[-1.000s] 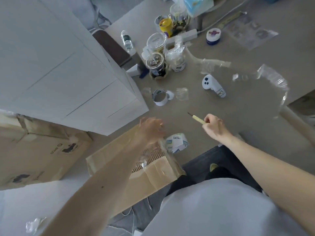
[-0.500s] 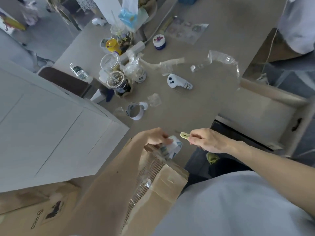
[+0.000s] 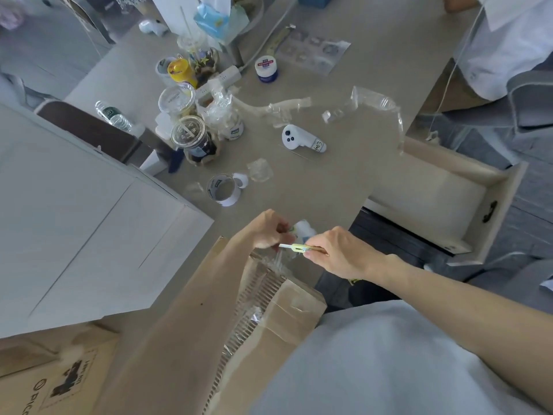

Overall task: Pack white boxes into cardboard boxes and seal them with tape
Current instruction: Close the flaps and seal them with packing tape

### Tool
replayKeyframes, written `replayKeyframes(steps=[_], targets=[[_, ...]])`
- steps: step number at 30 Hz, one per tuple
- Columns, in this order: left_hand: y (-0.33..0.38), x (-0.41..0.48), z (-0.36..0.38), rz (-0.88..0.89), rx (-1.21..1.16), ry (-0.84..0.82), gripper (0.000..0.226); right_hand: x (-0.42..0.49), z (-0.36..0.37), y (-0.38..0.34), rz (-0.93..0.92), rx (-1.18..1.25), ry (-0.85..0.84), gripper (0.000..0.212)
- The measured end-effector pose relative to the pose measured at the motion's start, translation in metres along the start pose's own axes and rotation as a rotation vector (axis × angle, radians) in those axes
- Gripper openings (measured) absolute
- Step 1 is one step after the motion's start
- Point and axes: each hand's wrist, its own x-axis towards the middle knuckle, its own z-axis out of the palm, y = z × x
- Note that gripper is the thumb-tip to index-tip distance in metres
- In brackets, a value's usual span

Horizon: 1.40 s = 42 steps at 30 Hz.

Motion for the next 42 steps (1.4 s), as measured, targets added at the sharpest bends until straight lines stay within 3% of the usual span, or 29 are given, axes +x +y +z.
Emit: replayKeyframes(steps=[8,15,24,31,37,42], targets=[[-0.007,0.001,0.001,0.046,-0.121,0.017,0.03,0.002,0.015,-0.013,0.014,-0.141,-0.01,0.046],[-0.001,-0.003,-0.002,0.096,-0.106,0.006,0.019,0.003,0.018,-0.025,0.046,-0.211,-0.025,0.035],[-0.001,-0.005,-0.002,0.108,-0.117,0.013,0.024,0.009,0.026,-0.037,0.097,-0.267,-0.042,0.026],[0.003,-0.004,-0.004,0.072,-0.176,0.031,0.017,-0.021,0.026,-0.023,0.154,-0.301,-0.139,0.026],[0.002,-0.002,-0.005,0.041,-0.205,0.081,0.024,-0.036,0.021,0.02,0.314,-0.039,-0.075,0.038],[-0.004,0.005,-0.007,-0.053,-0.268,0.293,0.015,-0.003,0.009,0.051,0.431,0.06,-0.06,0.03]])
